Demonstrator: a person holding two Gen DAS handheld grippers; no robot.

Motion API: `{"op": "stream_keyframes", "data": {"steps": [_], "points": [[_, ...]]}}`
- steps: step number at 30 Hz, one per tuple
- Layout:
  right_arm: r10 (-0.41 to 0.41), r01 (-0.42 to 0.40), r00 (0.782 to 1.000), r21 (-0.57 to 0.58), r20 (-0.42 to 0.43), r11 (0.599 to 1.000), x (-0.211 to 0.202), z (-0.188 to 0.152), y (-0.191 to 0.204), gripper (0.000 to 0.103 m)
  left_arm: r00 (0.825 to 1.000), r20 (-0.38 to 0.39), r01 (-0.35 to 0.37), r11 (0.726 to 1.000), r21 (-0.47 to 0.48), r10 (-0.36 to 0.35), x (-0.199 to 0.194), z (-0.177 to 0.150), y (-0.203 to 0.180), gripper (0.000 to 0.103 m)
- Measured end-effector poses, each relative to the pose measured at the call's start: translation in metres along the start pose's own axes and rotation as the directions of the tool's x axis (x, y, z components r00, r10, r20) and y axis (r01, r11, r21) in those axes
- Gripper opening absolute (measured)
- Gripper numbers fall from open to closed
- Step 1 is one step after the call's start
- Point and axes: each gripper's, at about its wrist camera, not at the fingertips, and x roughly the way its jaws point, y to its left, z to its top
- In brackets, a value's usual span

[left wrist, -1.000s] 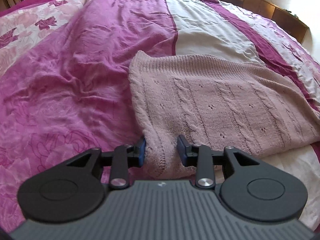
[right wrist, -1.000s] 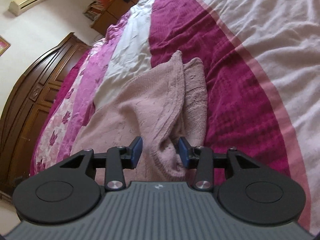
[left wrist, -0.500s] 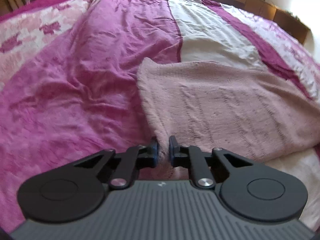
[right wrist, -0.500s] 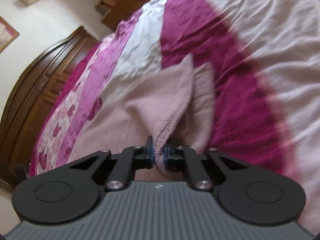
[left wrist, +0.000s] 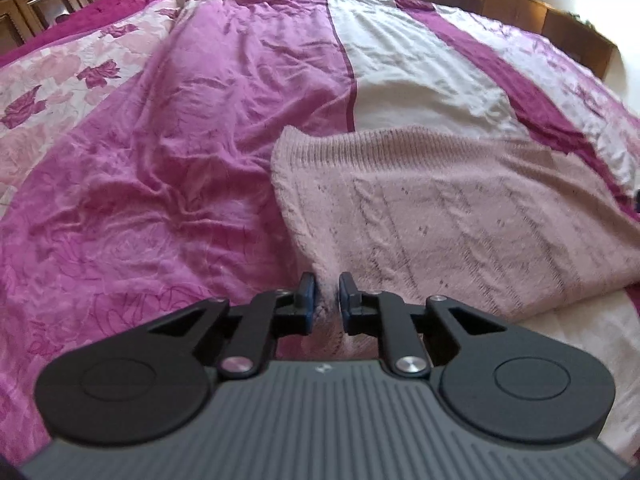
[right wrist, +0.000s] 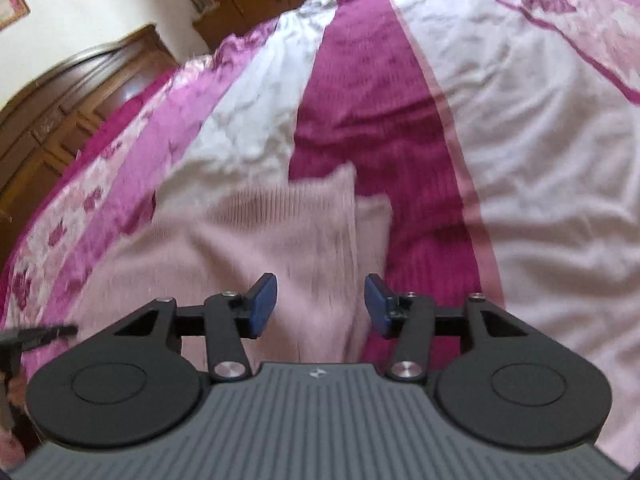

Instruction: Fold small clothes

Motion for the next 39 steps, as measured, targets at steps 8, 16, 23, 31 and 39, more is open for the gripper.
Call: {"op": "stream_keyframes", "data": {"steps": [8,16,23,31,39], "points": [[-0.088,0.088,0.996,-0.015,0.004,0.996,0.072,0.017,0.007,0.032,0.998,0.061,0.007,0.999,-0.043,-0.004,-0.015,0.012,-0.005,0.016],[-0.176,0.176,0.974,0.008,0.144,0.984,0.065,0.008,-0.003,0.009,0.999,0.047,0.015,0.999,-0.033,-0.013,0.005,0.01,-0.012,0.016],[-0.217,0.215,0.972,0.03,0.086,0.976,0.08,0.005,-0.007,0.013,1.0,-0.003,-0.018,1.0,-0.008,0.018,0.03,-0.001,-0.018,0.016],[-0.211,0.224,0.955,-0.044,0.207,0.974,0.033,-0.008,0.04,0.041,1.0,-0.004,-0.021,1.0,-0.007,0.021,0.028,-0.003,-0.022,0.02],[-0.21,0.217,0.974,-0.093,0.081,0.972,0.048,-0.057,0.051,0.048,0.999,-0.01,-0.032,0.999,0.006,0.032,0.03,-0.006,-0.029,0.028]]}}
